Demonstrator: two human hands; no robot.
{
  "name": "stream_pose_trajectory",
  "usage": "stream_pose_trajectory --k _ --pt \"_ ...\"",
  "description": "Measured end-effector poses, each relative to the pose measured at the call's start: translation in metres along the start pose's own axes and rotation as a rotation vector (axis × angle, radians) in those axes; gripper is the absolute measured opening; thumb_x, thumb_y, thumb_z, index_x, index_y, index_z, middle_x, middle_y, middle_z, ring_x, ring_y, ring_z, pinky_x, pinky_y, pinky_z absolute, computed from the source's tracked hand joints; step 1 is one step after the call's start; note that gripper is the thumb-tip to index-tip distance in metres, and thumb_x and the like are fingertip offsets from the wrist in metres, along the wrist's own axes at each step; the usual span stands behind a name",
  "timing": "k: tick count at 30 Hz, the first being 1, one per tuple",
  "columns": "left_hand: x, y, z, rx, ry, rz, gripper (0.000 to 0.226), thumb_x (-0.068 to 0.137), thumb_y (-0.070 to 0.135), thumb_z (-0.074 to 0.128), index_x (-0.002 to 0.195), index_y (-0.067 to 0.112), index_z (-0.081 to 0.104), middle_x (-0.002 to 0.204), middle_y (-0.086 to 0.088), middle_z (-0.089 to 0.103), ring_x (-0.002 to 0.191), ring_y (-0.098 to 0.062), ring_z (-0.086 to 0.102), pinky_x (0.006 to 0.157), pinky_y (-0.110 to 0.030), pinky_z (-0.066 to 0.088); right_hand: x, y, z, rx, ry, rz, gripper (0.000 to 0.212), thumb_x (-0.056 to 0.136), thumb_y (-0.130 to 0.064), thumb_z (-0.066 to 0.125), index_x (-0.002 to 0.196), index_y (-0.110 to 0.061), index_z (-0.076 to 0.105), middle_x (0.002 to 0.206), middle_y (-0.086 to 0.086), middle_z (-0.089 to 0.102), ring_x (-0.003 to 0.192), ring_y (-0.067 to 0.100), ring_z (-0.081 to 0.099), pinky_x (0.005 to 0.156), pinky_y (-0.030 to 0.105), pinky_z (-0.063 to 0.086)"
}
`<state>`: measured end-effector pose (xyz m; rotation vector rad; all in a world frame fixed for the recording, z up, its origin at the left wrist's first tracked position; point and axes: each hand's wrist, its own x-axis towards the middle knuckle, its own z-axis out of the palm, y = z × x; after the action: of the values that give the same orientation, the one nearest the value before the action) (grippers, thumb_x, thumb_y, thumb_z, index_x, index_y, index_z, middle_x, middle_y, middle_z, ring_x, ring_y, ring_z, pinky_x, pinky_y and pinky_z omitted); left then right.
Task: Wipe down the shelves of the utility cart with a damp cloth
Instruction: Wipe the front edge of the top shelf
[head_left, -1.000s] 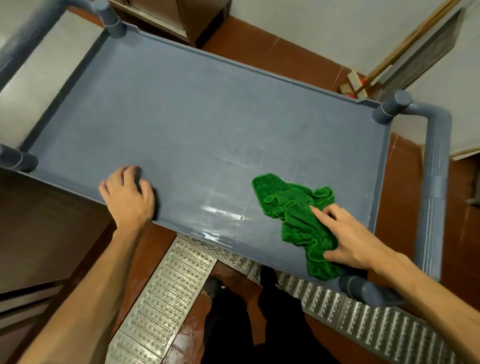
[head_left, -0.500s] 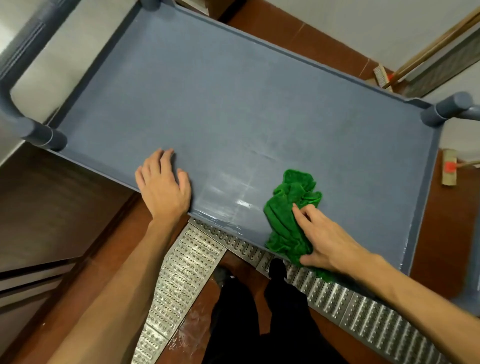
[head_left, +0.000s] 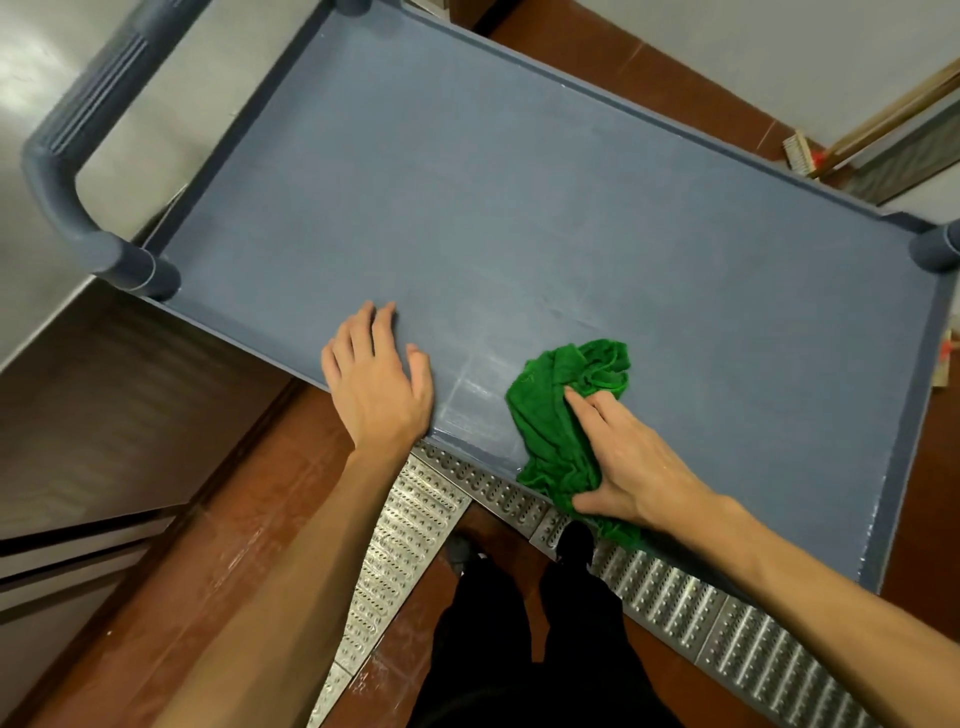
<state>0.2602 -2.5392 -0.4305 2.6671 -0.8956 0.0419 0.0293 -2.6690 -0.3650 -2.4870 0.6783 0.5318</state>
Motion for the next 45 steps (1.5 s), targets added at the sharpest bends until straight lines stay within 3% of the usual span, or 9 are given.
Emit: stream_pose_trajectory --k 7,21,27,31,34,37,40,45 --pt "0.0 0.001 0.001 0.004 -0.012 -0.012 0.05 0.093 0.033 0.039 0.138 0.014 0.051 0.145 -0.005 0.051 0.133 -0.027 0.045 0.111 -0.043 0.032 0.048 -0.04 0.001 0.024 0.058 -0.041 0.12 0.065 -0.041 0.081 0.156 -0.011 0.008 0.128 0.003 0.033 0.121 0.021 0.04 0.093 0.032 0.044" --pt "0.001 0.002 -0.001 -0.124 -0.006 -0.068 0.049 0.095 0.031 0.037 0.139 0.014 0.049 0.142 0.0 0.054 0.13 -0.021 0.047 0.11 -0.04 0.033 0.088 -0.083 0.015 0.161 0.212 0.058 0.11 0.062 -0.038 0.081 0.151 -0.011 0.022 0.129 0.003 0.037 0.123 0.023 0.041 0.093 0.039 0.047" --pt "0.001 -0.001 0.0 -0.082 -0.037 -0.054 0.047 0.099 0.033 0.035 0.14 0.015 0.048 0.146 -0.002 0.051 0.134 -0.021 0.045 0.11 -0.04 0.033 0.074 -0.081 0.018 0.136 0.273 0.014 0.117 0.071 -0.036 0.076 0.156 -0.032 -0.004 0.117 0.002 0.038 0.105 0.021 0.04 0.078 0.034 0.047" --pt "0.0 -0.003 0.003 -0.038 -0.035 -0.037 0.043 0.102 0.034 0.035 0.137 0.017 0.052 0.145 -0.004 0.051 0.132 -0.025 0.046 0.107 -0.042 0.035 0.074 -0.069 0.011 -0.023 0.206 -0.005 0.095 0.08 -0.038 0.071 0.154 -0.045 0.013 0.118 0.004 0.034 0.109 0.022 0.038 0.08 0.033 0.047" --pt "0.001 -0.003 0.007 -0.021 -0.033 -0.036 0.041 0.103 0.035 0.034 0.135 0.019 0.054 0.145 -0.004 0.051 0.131 -0.025 0.047 0.106 -0.044 0.036 0.071 -0.064 0.014 -0.091 0.283 0.011 0.091 0.074 -0.036 0.075 0.152 -0.038 0.029 0.127 0.011 0.038 0.117 0.027 0.038 0.091 0.041 0.048" --pt "0.001 -0.005 0.008 -0.015 -0.016 -0.033 0.039 0.102 0.034 0.038 0.133 0.02 0.056 0.145 -0.005 0.051 0.131 -0.026 0.047 0.106 -0.044 0.036 0.071 -0.061 0.018 -0.167 0.36 -0.032 0.098 0.063 -0.037 0.078 0.151 -0.029 0.033 0.157 0.023 0.018 0.142 0.04 0.023 0.114 0.055 0.028" --pt "0.0 -0.006 0.008 -0.006 -0.02 -0.024 0.037 0.1 0.031 0.043 0.133 0.019 0.056 0.146 -0.007 0.05 0.132 -0.029 0.046 0.106 -0.045 0.036 0.08 -0.062 0.013 -0.256 0.269 -0.128 0.109 0.067 -0.039 0.077 0.156 -0.032 0.014 0.165 0.011 -0.008 0.149 0.041 0.0 0.117 0.062 0.01" --pt "0.003 0.001 0.006 0.078 -0.077 -0.021 0.038 0.094 0.023 0.047 0.13 0.015 0.057 0.146 -0.013 0.048 0.133 -0.033 0.045 0.108 -0.052 0.033 0.092 -0.065 0.006 -0.252 0.16 -0.171 0.099 0.077 -0.035 0.075 0.156 -0.036 0.015 0.164 0.006 -0.017 0.148 0.042 -0.009 0.117 0.064 0.008"
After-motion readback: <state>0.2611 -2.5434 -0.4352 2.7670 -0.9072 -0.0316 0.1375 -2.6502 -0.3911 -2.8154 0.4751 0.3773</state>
